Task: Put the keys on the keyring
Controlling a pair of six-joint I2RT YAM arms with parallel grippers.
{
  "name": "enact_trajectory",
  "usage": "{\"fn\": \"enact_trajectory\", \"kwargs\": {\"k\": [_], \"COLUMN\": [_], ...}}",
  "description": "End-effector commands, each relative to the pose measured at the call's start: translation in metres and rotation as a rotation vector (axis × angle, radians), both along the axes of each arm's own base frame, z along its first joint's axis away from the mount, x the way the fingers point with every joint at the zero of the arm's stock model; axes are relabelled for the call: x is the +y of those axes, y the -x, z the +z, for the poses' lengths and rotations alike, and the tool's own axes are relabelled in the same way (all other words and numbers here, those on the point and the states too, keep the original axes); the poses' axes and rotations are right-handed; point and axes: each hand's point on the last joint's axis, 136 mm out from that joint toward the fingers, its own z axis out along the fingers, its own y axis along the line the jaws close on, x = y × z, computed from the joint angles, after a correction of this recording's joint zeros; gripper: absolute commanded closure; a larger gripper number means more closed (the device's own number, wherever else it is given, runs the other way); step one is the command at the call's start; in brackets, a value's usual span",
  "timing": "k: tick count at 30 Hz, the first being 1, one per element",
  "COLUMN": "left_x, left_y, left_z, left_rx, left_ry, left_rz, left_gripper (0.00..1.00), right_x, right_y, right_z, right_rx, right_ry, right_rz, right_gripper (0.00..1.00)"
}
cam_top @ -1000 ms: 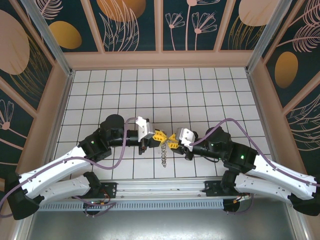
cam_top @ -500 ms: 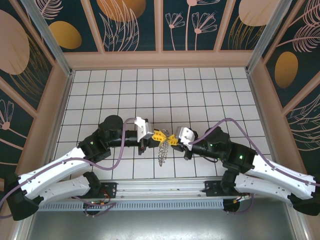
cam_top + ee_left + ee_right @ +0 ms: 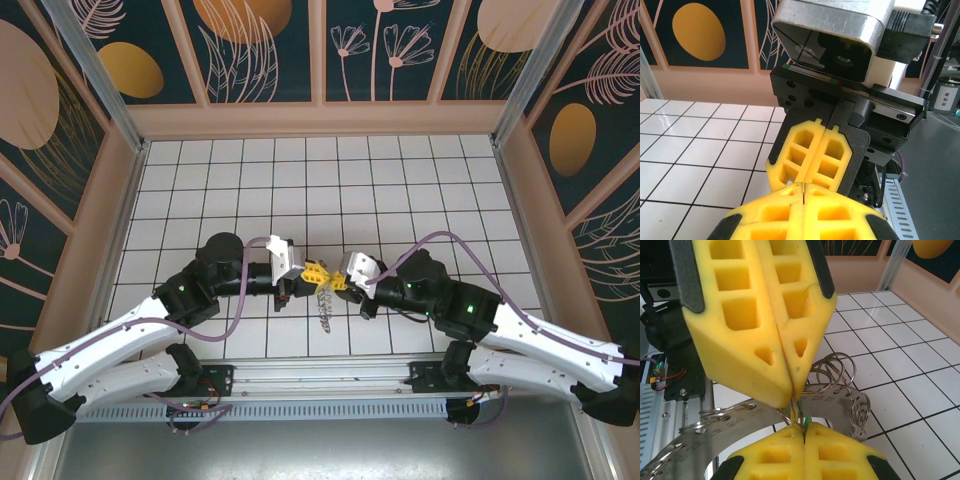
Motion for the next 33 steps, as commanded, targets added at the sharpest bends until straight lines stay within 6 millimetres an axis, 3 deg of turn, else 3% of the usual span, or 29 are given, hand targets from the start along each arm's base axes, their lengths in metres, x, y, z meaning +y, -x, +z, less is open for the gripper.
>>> {"fn": "enact_trajectory", "kwargs": {"k": [1,4,9,14,22,33], "left_x": [0.002,0.003,0.003,0.002,0.0,-0.001], "left_y": [0.007,0.007,0.007,0.006,0.011,0.019], "left_z": [0.032,0.033,0.032,0.029,0.026,0.023], "left_rx": [-0.064,-0.065,-0.064,-0.059,-0.049,-0.033], "left_ry": [0.109,0.11,0.104,0.09,0.082,0.084], "left_rz": [-0.027,-0.022,-0.02,-0.021,-0.053,-0.105], "left_gripper": [1.0,1.0,1.0,1.0,1.0,1.0], "right_x": [-0.002,-0.005,-0.012,-0.011,-0.008,0.004], "right_y": [0.001,0.001,0.002,0.008,0.02,0.019], "right_z": [0.011,0.013,0.018,0.024,0.051,0.039], "right_rx": [-0.002,-0.009,-0.018,-0.031,-0.095,-0.082], "right_ry": [-0.024,-0.034,-0.048,-0.064,-0.175,-0.151], "right_rz": [0.003,-0.005,-0.02,0.001,0.067,0.09], "right_gripper": [0.89,0.78,0.69,0.68,0.69,0.74]}}
